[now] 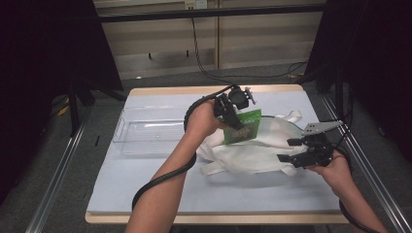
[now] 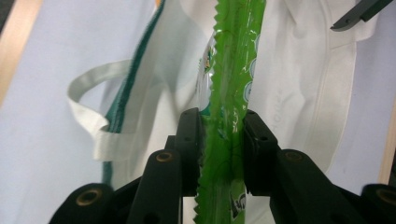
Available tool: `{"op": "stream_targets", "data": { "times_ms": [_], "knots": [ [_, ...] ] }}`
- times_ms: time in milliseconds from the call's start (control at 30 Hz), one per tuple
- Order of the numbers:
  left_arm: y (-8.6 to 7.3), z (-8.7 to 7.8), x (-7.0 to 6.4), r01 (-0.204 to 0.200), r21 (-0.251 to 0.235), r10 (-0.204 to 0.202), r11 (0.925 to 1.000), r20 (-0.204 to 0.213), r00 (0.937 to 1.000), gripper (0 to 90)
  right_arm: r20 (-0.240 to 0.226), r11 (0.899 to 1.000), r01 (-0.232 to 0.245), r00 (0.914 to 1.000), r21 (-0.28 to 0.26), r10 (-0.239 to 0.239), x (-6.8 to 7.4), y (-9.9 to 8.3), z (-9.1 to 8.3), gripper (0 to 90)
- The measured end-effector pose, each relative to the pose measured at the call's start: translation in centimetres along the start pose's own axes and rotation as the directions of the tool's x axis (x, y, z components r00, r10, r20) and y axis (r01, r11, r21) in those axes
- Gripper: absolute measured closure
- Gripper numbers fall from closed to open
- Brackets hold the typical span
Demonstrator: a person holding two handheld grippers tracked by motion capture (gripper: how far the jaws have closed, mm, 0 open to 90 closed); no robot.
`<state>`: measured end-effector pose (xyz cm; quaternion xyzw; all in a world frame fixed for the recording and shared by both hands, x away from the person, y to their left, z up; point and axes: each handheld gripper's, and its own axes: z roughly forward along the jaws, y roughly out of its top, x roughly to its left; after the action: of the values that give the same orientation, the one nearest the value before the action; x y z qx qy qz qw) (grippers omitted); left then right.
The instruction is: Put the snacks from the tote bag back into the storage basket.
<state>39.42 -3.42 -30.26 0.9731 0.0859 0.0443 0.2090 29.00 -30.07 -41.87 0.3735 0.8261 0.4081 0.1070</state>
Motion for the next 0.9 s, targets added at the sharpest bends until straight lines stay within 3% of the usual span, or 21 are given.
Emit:
{"op": "stream_targets", "data": {
  "times_ms": [633, 900],
  "knots": [
    [-0.5, -3.3, 1.1, 0.069, -0.016, -0.068, 0.9975, 0.013, 0.9976, 77.2, 0.004, 1.0, 0.011, 0.9999, 0.007, -0.011, 0.2, 0.1, 0.1, 18.1],
    [-0.5, -4.3, 0.9, 0.05, -0.01, -0.05, 0.9987, 0.001, 0.9987, 79.1, 0.003, 1.0, 0.019, 0.9998, 0.009, -0.019, 0.3, 0.1, 0.4, 16.8]
  ]
}}
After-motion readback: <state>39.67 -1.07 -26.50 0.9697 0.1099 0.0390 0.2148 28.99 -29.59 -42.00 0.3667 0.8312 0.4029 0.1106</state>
